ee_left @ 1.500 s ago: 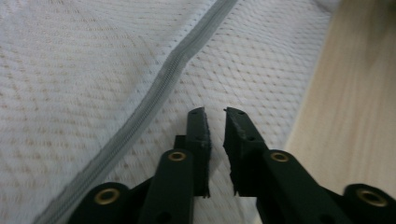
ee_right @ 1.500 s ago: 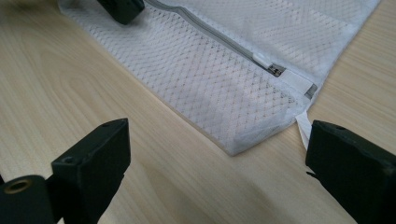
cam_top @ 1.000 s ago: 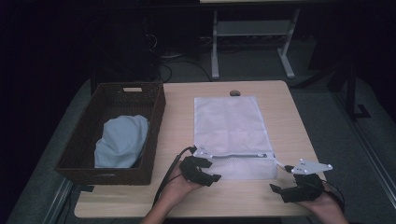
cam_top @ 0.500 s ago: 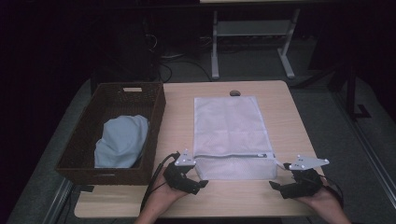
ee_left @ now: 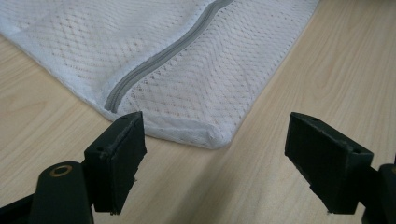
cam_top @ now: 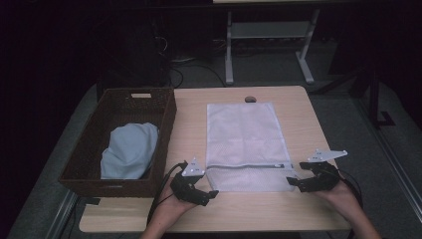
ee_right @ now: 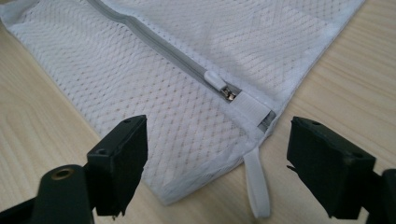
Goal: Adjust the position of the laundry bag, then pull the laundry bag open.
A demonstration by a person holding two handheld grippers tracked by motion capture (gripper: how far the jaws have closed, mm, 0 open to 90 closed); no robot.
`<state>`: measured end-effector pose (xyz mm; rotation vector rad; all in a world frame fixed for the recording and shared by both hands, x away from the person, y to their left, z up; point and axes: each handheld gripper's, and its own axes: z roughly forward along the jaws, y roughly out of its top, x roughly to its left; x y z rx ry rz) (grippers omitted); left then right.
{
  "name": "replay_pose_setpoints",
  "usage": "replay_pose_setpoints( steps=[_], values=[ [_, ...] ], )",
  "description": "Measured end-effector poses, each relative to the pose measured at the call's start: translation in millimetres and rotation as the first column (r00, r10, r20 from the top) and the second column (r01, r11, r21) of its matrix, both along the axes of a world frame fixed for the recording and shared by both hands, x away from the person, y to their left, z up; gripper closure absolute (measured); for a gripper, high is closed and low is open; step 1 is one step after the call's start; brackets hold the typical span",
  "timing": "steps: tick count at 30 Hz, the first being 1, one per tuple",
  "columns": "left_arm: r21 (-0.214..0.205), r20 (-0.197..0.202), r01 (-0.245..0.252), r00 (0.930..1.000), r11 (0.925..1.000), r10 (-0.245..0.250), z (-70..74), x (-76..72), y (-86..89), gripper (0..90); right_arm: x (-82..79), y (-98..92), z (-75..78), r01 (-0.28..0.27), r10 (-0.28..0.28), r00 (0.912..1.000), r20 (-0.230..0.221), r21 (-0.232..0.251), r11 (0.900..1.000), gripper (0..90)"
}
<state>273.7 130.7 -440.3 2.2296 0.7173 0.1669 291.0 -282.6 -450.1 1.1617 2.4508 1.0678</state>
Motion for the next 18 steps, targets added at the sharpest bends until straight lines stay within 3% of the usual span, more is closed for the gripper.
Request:
replay_pose_setpoints(
  steps=[7, 14, 18],
  values=[
    [-0.003, -0.001, 0.002, 1.0000, 1.0000, -0.002, -1.2, 0.7, 0.3, 20.2, 19.4, -4.5, -1.6, -0.003, 0.003, 1.0000, -0.009, 0.001, 1.0000, 23.9],
    [-0.004, -0.003, 0.003, 1.0000, 1.0000, -0.003, -2.1, 2.0, 1.2, 20.2, 36.0, -9.8, -8.4, -0.019, 0.020, 0.9992, -0.035, 0.045, 0.9988, 31.2],
    [-0.004, -0.006, 0.004, 1.0000, 1.0000, -0.004, -3.1, 2.5, 0.7, 20.3, 36.3, -9.3, -12.4, -0.030, 0.030, 0.9986, -0.044, 0.017, 0.9994, 32.5]
  ],
)
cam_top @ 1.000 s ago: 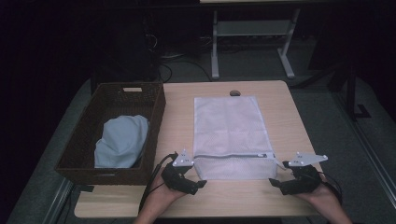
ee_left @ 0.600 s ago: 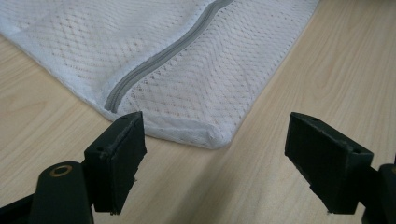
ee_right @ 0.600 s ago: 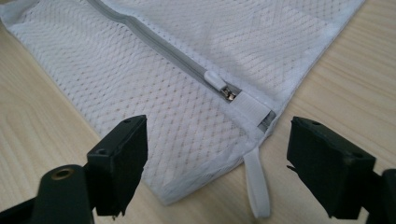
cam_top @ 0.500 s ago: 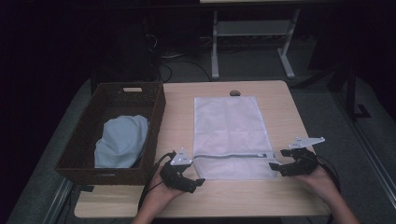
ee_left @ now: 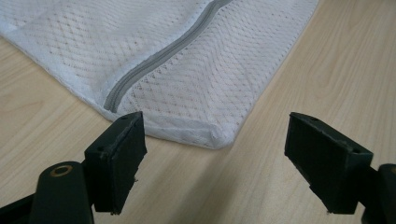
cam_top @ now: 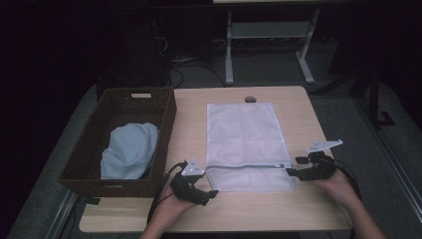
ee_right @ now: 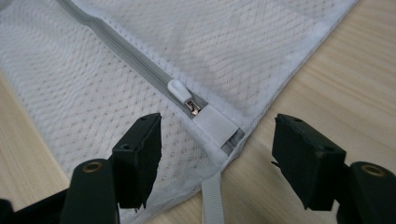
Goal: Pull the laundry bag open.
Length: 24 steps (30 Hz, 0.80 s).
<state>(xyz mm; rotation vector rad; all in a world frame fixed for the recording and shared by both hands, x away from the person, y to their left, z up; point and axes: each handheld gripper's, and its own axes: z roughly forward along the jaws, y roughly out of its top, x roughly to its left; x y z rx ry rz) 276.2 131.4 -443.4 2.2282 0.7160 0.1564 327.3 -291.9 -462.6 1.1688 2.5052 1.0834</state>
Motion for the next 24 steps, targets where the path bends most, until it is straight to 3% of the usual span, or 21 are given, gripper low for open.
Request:
replay_pose_setpoints(
  steps=[13, 18, 21, 24],
  values=[
    [0.002, -0.001, 0.001, 1.0000, 1.0000, -0.001, -0.5, 0.6, 0.8, 20.5, 9.9, 3.2, -8.9, -0.039, 0.039, 0.9992, 0.009, -0.002, 0.9992, 44.6],
    [0.005, 0.004, 0.000, 1.0000, 1.0000, 0.000, 0.1, 0.3, 1.5, 20.5, 4.9, 4.0, -8.8, -0.055, 0.056, 0.9977, 0.037, -0.031, 0.9980, 60.3],
    [0.005, 0.005, 0.001, 1.0000, 1.0000, -0.001, 0.2, 0.1, 1.4, 20.5, 2.7, 4.9, -8.6, -0.060, 0.062, 0.9969, 0.048, -0.046, 0.9971, 64.3],
    [0.007, 0.004, 0.002, 1.0000, 1.0000, -0.002, 0.1, -0.2, 0.9, 20.5, 1.0, 7.0, -8.2, -0.074, 0.077, 0.9956, 0.054, -0.059, 0.9955, 61.7]
  ],
)
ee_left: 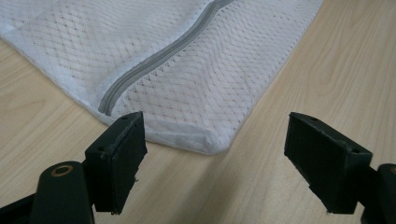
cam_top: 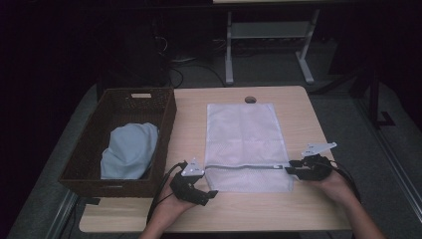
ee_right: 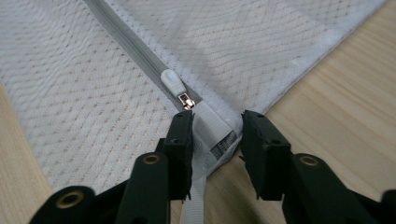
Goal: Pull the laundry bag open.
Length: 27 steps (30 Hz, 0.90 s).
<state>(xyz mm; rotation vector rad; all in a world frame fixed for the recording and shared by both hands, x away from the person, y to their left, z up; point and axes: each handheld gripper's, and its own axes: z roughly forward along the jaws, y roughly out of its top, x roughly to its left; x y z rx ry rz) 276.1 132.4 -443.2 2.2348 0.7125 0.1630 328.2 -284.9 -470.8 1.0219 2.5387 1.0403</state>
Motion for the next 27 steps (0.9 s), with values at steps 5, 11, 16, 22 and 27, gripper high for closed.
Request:
replay_pose_setpoints(
  steps=[5, 11, 16, 22, 27],
  values=[
    [0.000, -0.002, 0.000, 1.0000, 1.0000, 0.000, -0.4, 0.4, -0.2, 20.5, -1.8, 2.3, -0.6, -0.011, 0.011, 0.9997, 0.019, -0.011, 0.9999, 65.6],
    [0.001, 0.000, 0.000, 1.0000, 1.0000, 0.000, -0.1, 0.2, 0.1, 20.5, -3.5, 0.4, -1.7, -0.019, 0.018, 0.9998, 0.008, 0.019, 0.9997, 81.7],
    [0.001, 0.001, 0.001, 1.0000, 1.0000, -0.001, 0.3, 0.2, -0.3, 20.5, -3.9, -1.0, -2.5, -0.022, 0.022, 0.9997, -0.014, 0.050, 0.9985, 84.4],
    [-0.003, 0.005, 0.005, 1.0000, 1.0000, -0.005, 1.6, 0.6, -0.1, 21.2, -4.0, -2.5, -0.1, -0.030, 0.033, 0.9987, -0.040, 0.088, 0.9957, 84.8],
    [-0.002, 0.004, 0.012, 0.9999, 0.9999, -0.012, 0.7, 0.6, -2.3, 22.3, -5.9, -2.6, 7.6, -0.028, 0.034, 0.9981, -0.051, 0.124, 0.9919, 85.0]
  ],
)
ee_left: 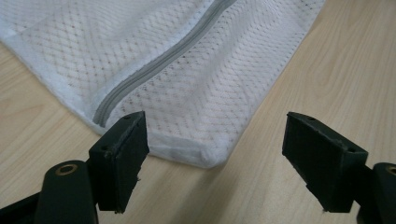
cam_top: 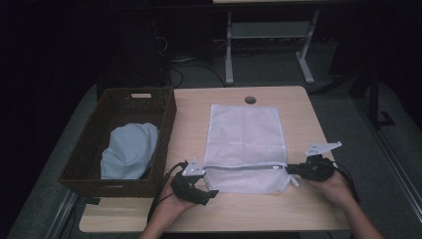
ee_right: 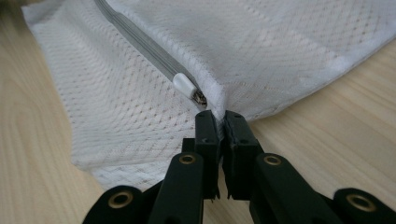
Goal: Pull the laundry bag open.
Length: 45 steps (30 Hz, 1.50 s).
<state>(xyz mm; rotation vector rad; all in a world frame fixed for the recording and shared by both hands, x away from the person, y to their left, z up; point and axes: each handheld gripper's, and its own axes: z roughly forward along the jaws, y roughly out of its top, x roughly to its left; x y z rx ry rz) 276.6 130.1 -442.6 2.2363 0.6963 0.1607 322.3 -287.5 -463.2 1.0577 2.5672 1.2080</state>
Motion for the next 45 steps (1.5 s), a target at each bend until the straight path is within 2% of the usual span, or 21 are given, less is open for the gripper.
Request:
replay_pose_setpoints(
  steps=[3, 5, 12, 13, 14, 20, 30, 43, 45],
  values=[
    [-0.006, 0.002, 0.005, 1.0000, 1.0000, -0.004, 0.8, -0.2, -1.3, 23.0, -0.9, 0.3, 2.9, -0.001, 0.001, 1.0000, -0.001, 0.016, 0.9999, 85.1],
    [-0.024, -0.002, 0.008, 1.0000, 0.9997, -0.009, 2.5, -0.4, -3.4, 24.0, -2.9, 2.2, 7.4, -0.007, 0.007, 0.9999, -0.011, 0.036, 0.9993, 85.4],
    [-0.040, 0.006, 0.027, 0.9996, 0.9988, -0.027, 5.7, 0.1, -11.8, 26.9, -6.7, 9.1, 12.8, -0.020, 0.021, 0.9994, -0.028, 0.045, 0.9988, 85.6],
    [-0.044, 0.005, 0.033, 0.9994, 0.9985, -0.033, 6.4, 0.2, -13.9, 30.7, -8.1, 11.5, 14.4, -0.026, 0.027, 0.9992, -0.029, 0.049, 0.9985, 85.6],
    [-0.044, 0.007, 0.041, 0.9992, 0.9982, -0.040, 7.3, 0.6, -16.0, 30.7, -8.1, 11.5, 14.4, -0.026, 0.027, 0.9992, -0.029, 0.049, 0.9985, 85.6],
    [-0.068, 0.017, 0.082, 0.9966, 0.9944, -0.081, 12.5, 4.3, -38.4, 39.5, -11.4, 16.1, 18.2, -0.044, 0.045, 0.9986, -0.026, 0.062, 0.9971, 85.6],
    [-0.073, 0.042, 0.140, 0.9897, 0.9875, -0.137, 14.5, 13.2, -75.0, 48.7, -15.9, 15.6, 22.3, -0.055, 0.058, 0.9979, -0.030, 0.100, 0.9935, 85.5],
    [-0.060, 0.064, 0.195, 0.9795, 0.9790, -0.191, 16.5, 25.1, -102.7, 53.9, -20.3, 20.3, 25.6, -0.078, 0.082, 0.9960, -0.035, 0.112, 0.9907, 85.4],
    [-0.069, 0.066, 0.201, 0.9782, 0.9771, -0.197, 16.9, 26.0, -106.5, 54.4, -21.0, 21.3, 26.3, -0.080, 0.084, 0.9959, -0.032, 0.115, 0.9901, 85.4]
  ],
)
